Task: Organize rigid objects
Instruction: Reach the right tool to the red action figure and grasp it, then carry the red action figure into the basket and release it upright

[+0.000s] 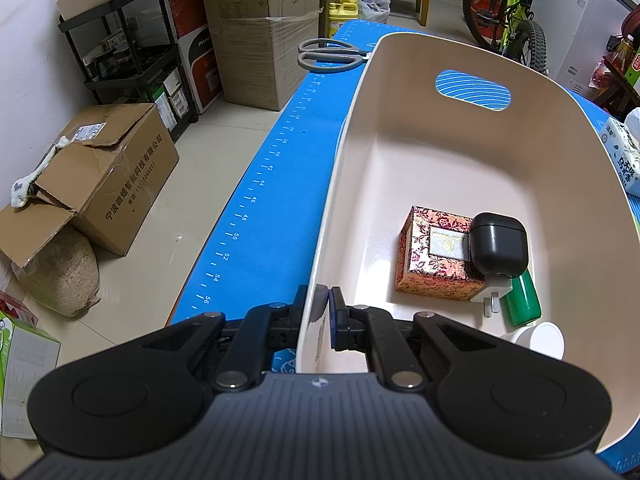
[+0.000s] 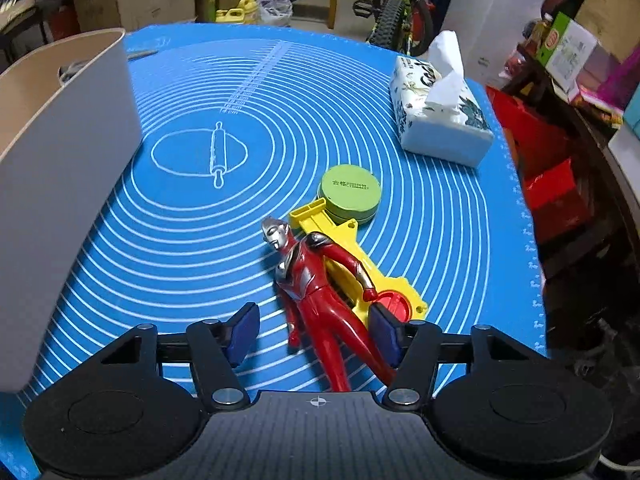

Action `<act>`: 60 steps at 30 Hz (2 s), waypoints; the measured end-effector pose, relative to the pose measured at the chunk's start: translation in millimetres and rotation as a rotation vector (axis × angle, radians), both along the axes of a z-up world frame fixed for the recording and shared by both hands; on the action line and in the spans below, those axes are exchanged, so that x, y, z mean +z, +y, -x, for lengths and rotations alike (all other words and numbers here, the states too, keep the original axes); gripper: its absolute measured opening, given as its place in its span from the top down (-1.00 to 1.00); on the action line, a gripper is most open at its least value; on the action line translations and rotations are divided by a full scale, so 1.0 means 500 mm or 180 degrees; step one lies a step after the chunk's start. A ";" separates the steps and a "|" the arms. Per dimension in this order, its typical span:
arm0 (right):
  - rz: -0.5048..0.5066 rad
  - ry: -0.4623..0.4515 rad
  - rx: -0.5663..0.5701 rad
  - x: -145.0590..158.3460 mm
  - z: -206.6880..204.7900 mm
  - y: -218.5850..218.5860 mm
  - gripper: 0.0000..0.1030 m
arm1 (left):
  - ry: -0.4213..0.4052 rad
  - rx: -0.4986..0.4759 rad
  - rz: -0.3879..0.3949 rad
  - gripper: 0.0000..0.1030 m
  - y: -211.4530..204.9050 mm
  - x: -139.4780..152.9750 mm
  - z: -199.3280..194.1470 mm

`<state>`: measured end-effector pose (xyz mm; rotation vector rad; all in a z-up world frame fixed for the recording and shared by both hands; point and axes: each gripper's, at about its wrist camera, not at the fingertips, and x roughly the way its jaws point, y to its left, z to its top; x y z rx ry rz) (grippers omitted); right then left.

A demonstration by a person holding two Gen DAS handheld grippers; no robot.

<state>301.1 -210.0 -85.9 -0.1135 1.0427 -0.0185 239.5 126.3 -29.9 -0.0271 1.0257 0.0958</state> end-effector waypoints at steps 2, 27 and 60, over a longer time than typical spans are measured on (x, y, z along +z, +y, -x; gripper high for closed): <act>0.0008 -0.0002 0.0016 -0.001 0.002 -0.002 -0.14 | -0.0001 0.0001 0.0001 0.77 0.000 0.000 0.000; 0.0147 0.0132 0.0419 -0.025 -0.011 0.044 0.38 | -0.0004 -0.0005 0.0004 0.77 0.005 0.005 0.002; -0.0241 -0.1161 0.0213 0.185 0.031 0.130 0.39 | -0.0025 0.0005 0.0015 0.77 0.004 0.003 0.004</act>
